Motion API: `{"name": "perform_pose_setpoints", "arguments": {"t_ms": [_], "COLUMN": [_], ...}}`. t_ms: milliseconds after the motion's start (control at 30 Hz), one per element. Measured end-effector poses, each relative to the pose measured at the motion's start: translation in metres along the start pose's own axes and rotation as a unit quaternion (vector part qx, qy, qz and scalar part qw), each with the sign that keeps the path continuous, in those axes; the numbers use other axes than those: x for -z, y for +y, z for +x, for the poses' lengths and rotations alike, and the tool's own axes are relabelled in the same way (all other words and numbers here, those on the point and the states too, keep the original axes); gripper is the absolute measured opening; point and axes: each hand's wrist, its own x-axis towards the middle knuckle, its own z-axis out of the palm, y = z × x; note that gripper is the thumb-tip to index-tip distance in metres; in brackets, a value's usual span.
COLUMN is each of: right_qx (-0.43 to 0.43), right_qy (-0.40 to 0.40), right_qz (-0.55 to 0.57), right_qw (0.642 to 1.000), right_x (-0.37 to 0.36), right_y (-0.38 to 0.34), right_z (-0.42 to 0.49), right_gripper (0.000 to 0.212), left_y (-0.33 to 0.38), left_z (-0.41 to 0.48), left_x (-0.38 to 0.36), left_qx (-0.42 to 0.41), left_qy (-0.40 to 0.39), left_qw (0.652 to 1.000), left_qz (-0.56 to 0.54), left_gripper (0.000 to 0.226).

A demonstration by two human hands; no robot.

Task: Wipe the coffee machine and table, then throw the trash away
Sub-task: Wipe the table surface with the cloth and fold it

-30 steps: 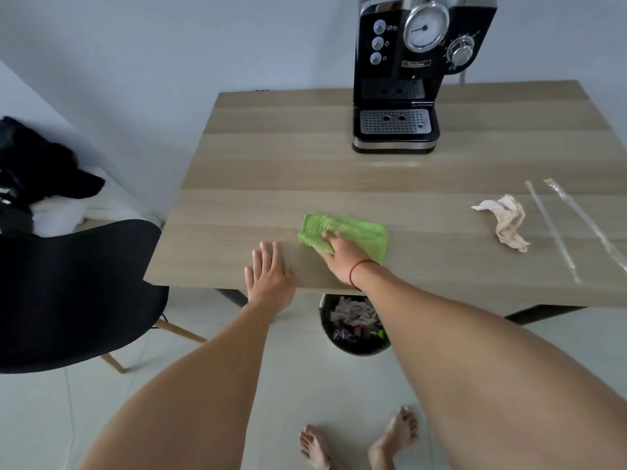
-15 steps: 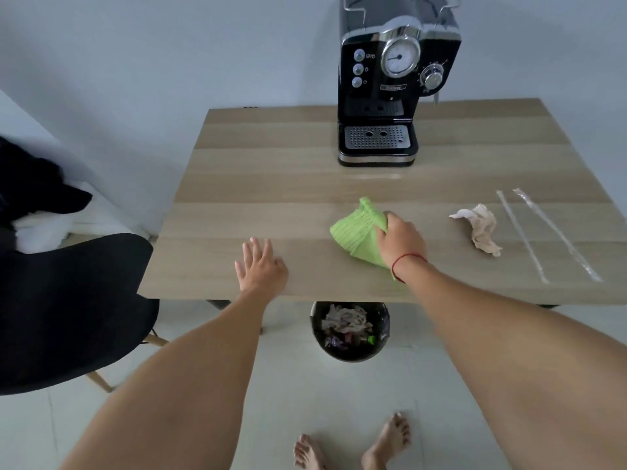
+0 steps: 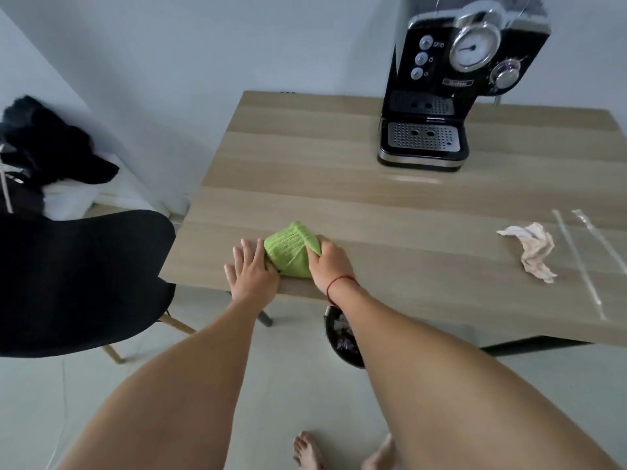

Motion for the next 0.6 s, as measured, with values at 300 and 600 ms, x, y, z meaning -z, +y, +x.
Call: {"name": "perform_pose_setpoints", "arguments": {"t_ms": [300, 600], "right_qx": [0.051, 0.089], "right_qy": [0.124, -0.228], "right_qz": [-0.002, -0.174], "right_qw": [0.991, 0.954], "right_x": [0.033, -0.042], "right_y": [-0.014, -0.016], "right_z": [0.066, 0.014], "right_gripper": [0.039, 0.047], "left_y": [-0.032, -0.039], "left_z": [0.015, 0.012], "left_x": [0.006, 0.011], "left_qx": [0.047, 0.024], "left_qy": [-0.013, 0.037], "left_qw": [0.999, 0.998], "left_qz": [0.018, -0.048], "left_gripper": [0.057, 0.051]}}
